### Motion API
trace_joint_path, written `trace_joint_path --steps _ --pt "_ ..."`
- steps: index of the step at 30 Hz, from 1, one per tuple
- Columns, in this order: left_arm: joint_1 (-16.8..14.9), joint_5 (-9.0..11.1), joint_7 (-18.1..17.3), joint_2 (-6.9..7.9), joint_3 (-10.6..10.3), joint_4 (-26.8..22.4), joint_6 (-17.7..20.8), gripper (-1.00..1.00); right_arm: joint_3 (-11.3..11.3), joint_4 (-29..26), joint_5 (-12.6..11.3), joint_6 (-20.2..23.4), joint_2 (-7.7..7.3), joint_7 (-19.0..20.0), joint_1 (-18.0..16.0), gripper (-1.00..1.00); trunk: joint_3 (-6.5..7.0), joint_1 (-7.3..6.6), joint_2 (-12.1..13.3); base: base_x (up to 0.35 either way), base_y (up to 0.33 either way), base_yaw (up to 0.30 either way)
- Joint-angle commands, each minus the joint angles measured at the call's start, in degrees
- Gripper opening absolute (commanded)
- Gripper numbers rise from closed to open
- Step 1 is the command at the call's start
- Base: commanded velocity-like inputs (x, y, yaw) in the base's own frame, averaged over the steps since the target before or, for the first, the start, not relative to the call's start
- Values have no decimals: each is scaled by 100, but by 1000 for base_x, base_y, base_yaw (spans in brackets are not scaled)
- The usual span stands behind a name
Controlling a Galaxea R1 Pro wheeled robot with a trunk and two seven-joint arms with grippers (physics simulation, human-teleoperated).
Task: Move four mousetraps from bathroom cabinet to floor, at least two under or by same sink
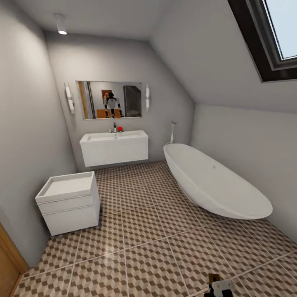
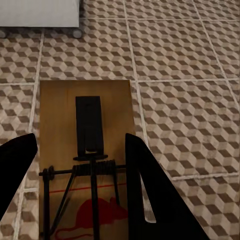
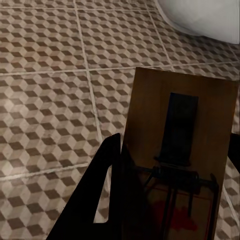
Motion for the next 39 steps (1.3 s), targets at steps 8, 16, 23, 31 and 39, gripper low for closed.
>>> trace_joint_path --steps 8,16,23,31,39 --pt "-11 62 -49 -1 -25 23 -27 -100 50 22 -60 -36 3 9 -11 -100 -12 6 -11 273 0 0" --pt "-11 56 -43 -8 -25 23 -24 -100 50 22 -60 -36 16 15 -11 -100 -12 6 -11 255 0 0" --pt "-11 54 -44 -7 -25 23 -24 -100 47 22 -60 -36 29 17 -11 -100 -12 6 -11 233 0 0" --pt "-11 62 -43 -2 -25 23 -19 -100 41 22 -69 -31 38 16 -11 -100 -12 6 -11 231 -6 91" --pt "-11 62 -44 -1 -17 23 -18 -100 42 22 -69 -27 37 -5 -11 -100 -12 6 -11 289 -104 286"
